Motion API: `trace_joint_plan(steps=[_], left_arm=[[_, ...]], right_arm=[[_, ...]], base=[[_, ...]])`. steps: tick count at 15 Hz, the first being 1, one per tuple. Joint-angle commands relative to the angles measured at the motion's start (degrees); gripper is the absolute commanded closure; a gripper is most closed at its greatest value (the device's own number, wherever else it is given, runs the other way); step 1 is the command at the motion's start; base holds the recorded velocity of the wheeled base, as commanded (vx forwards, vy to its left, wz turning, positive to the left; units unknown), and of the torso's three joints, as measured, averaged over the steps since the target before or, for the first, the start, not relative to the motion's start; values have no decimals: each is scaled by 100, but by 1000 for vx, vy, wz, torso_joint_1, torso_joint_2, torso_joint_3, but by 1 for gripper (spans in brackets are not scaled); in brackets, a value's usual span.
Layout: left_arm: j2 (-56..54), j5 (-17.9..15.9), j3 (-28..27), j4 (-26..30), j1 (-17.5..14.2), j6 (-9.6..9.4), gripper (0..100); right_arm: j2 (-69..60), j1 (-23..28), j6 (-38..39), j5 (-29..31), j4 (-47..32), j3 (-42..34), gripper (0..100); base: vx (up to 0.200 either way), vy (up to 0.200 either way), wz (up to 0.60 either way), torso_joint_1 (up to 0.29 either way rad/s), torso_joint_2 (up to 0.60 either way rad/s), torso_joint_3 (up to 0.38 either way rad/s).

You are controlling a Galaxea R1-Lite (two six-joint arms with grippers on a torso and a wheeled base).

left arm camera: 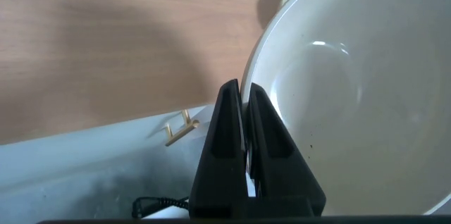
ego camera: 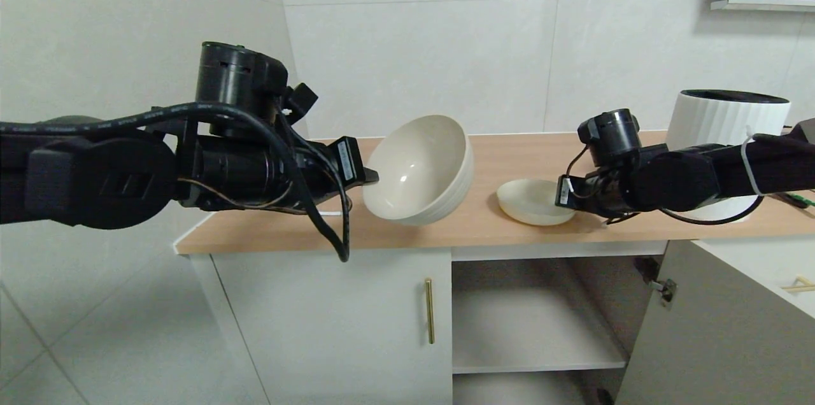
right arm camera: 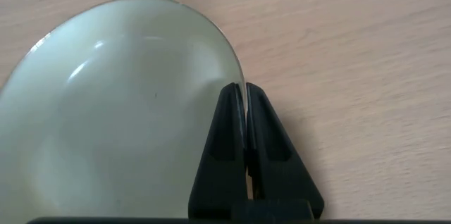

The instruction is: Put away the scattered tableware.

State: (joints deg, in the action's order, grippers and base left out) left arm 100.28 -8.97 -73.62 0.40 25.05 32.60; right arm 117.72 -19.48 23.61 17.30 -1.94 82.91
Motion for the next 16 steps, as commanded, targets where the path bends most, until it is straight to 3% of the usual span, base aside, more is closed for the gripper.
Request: trace_joint_plan(steps=[1,2,6,12,16], left_arm=[[-211,36,93,4,0,-25,100],[-255,36,128,4,0,-17,100],[-606,10,542,21,9,-131,100],[-782,18,1104,4,9,-122,100],[-791,27,1183,4,0,-140,100]], right_arm=[[-470,85,196,-447,-175,-73,100],[-646,120,258,-631,-342,-117,100],[-2025,340,214,-2301,-791,-829,100],[-2808,296,-208,-2547,-694,-1989,100],[-2852,296,-252,-2538,-377,-2323,100]], base=[[0,0,0,0,0,0],[0,0,0,0,0,0],[0,0,0,0,0,0],[0,0,0,0,0,0],[-150,0,0,2,2,-1]])
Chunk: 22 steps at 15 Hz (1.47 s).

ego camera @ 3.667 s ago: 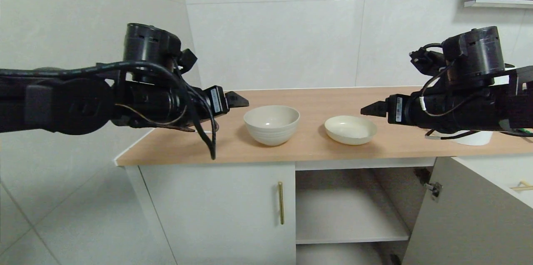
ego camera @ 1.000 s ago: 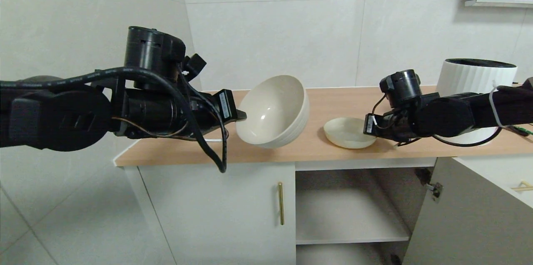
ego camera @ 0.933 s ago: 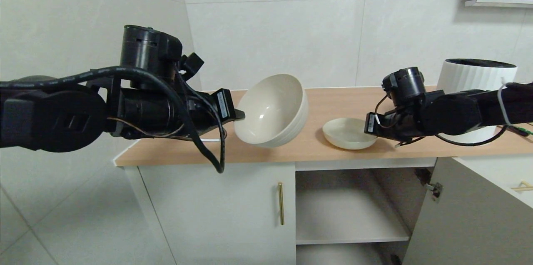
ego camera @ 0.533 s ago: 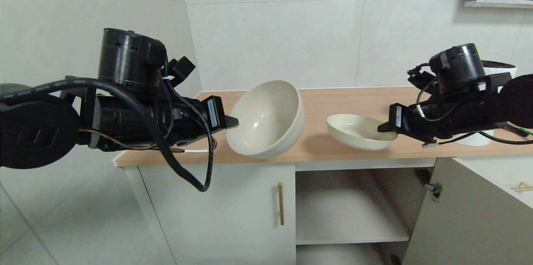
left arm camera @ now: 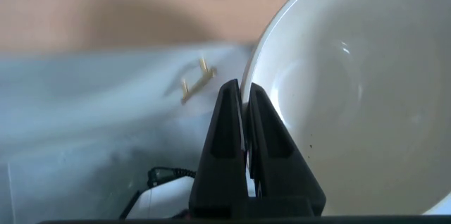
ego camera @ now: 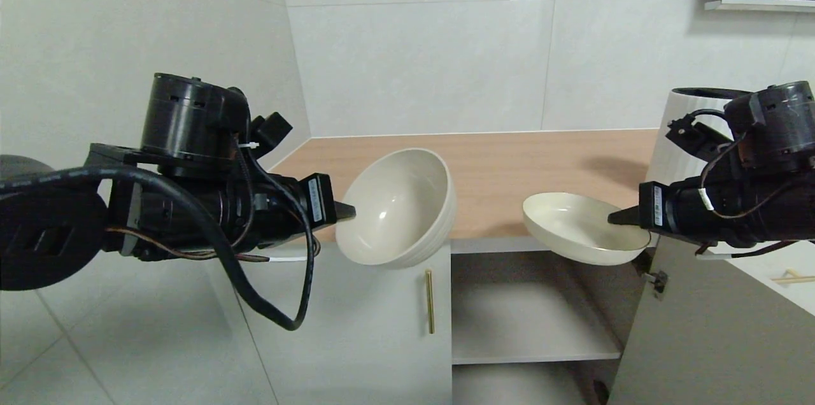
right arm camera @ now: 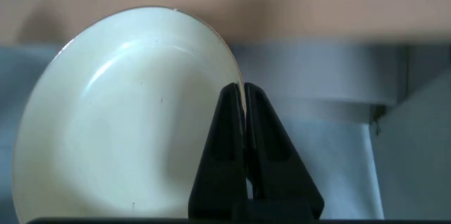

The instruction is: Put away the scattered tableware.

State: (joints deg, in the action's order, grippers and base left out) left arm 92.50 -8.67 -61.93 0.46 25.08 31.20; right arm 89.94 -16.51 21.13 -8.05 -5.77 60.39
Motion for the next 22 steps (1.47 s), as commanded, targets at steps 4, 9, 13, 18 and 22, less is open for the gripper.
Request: trace_joint_plan(steps=[4,9,13,18,22], left_arm=[[49,-12,-12,-11,-3,-184,100],[119,-21,-12,-11,6,-228,100],[180,-21,-12,-11,6,-228,100],[207,-21,-21,-11,6,-228,100],[207,-30,-21,-11,6,-228,100]], right_arm=[[32,7,-109,22,5,-142,100],[217,16,-118,31,164,-212,100],[278,25,-126,31,225,-230,100],[340,25,-126,31,225,-230,100],[357,25,-205,31,225,-247,100]], base=[[0,0,0,0,0,0],[0,0,0,0,0,0],[0,0,0,-94,267,162],[0,0,0,-153,445,290],[0,0,0,-64,283,181]])
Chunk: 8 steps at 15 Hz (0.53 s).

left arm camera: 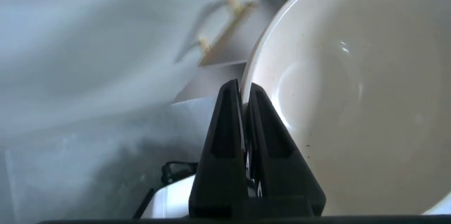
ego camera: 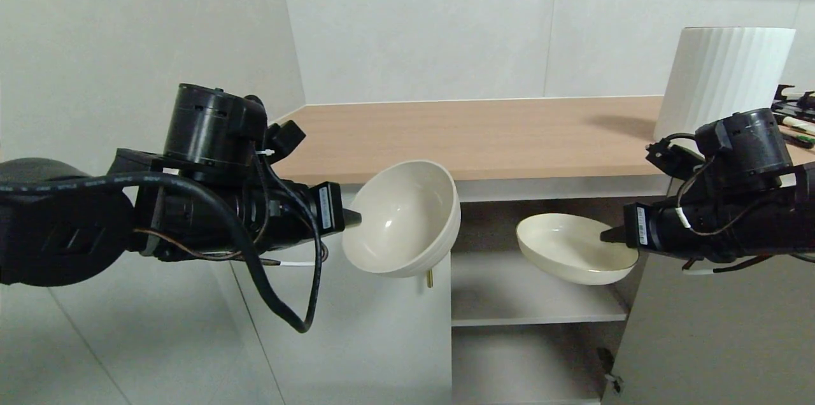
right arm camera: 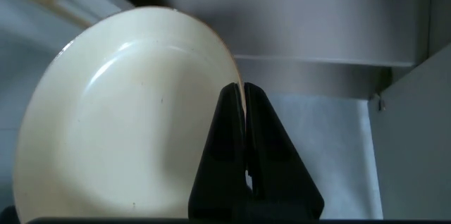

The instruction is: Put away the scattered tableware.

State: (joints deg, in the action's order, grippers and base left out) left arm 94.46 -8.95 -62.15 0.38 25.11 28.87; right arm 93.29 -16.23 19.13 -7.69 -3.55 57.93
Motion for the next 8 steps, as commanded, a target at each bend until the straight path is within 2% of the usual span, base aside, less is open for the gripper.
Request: trace_joint_plan(steps=[1,4,6,8], left_arm=[[11,-2,1,-3,2,5,100],[-25,-10,10,6,20,-13,100],[-16,-37,71,15,152,-188,100],[54,-90,168,15,275,-329,100]], right_arm=[[22,-3,-5,-4,3,-1,100],[66,-21,-49,-13,3,-1,100],[382,-144,-172,-22,12,25,100],[919,-285,-287,13,346,61,100]], base=[[0,0,0,0,0,0],[0,0,0,0,0,0],[0,0,0,-93,156,120],[0,0,0,-24,68,39]])
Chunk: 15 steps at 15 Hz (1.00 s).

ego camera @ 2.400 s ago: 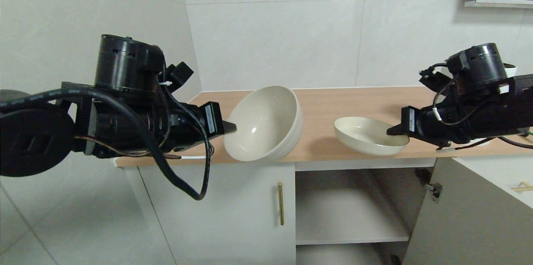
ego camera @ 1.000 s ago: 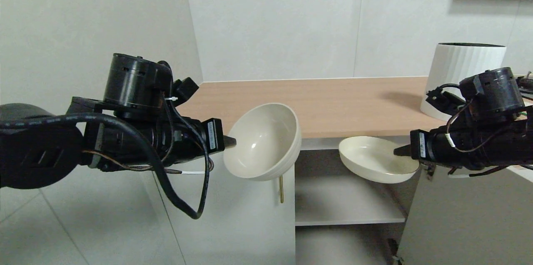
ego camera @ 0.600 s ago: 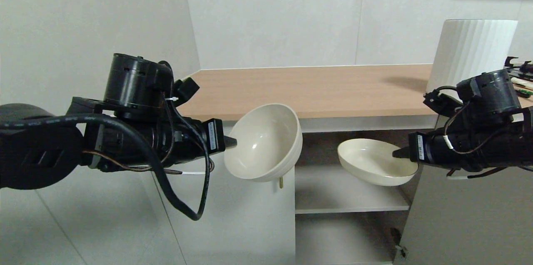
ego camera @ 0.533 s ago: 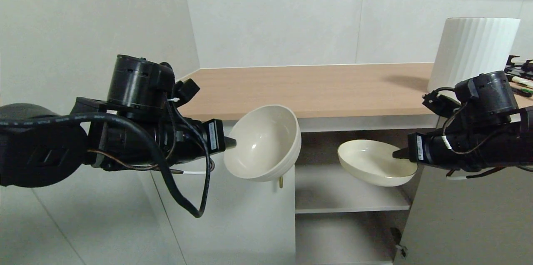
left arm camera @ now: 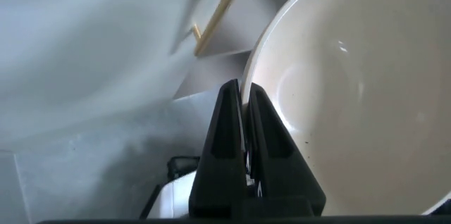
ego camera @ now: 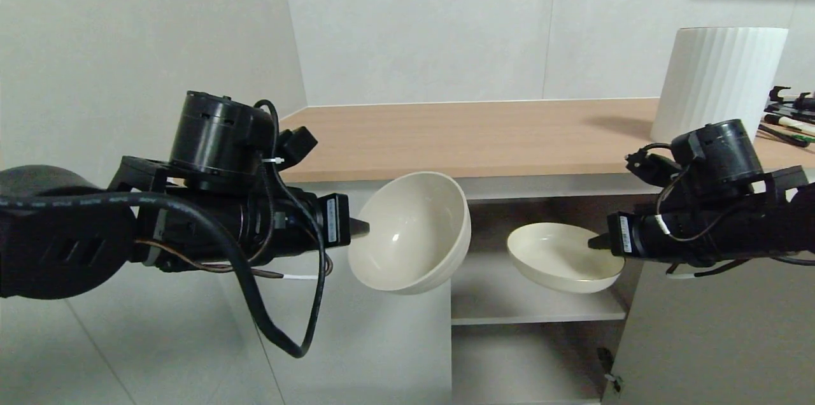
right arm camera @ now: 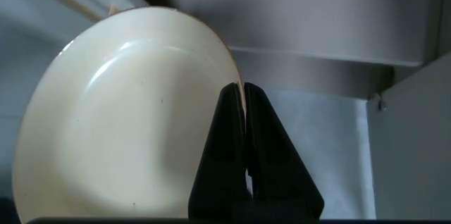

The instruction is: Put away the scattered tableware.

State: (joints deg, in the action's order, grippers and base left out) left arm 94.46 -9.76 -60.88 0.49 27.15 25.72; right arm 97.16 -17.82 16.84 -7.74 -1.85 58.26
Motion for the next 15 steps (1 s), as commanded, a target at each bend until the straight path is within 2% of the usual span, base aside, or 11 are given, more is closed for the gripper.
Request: trace_joint_plan(steps=[1,5,7,9,11,15], left_arm=[[116,-25,85,13,124,-76,100],[635,1,234,30,423,-419,100],[1030,36,208,30,555,-419,100],[1276,36,147,39,607,-322,100],[1434,36,85,39,695,-155,100],[1505,36,41,48,695,-138,100]], right_arm=[[796,-160,-58,36,414,1,100],[2070,-186,-49,546,1029,124,100],[2844,-186,-5,862,1785,247,100],[3389,-160,-5,1178,2207,432,100],[3679,-90,30,1258,2242,704,100],[4329,-2,470,1688,2242,1372,100]], base=[[0,0,0,0,0,0],[0,0,0,0,0,0],[0,0,0,0,0,0],[0,0,0,0,0,0],[0,0,0,0,0,0],[0,0,0,0,0,0]])
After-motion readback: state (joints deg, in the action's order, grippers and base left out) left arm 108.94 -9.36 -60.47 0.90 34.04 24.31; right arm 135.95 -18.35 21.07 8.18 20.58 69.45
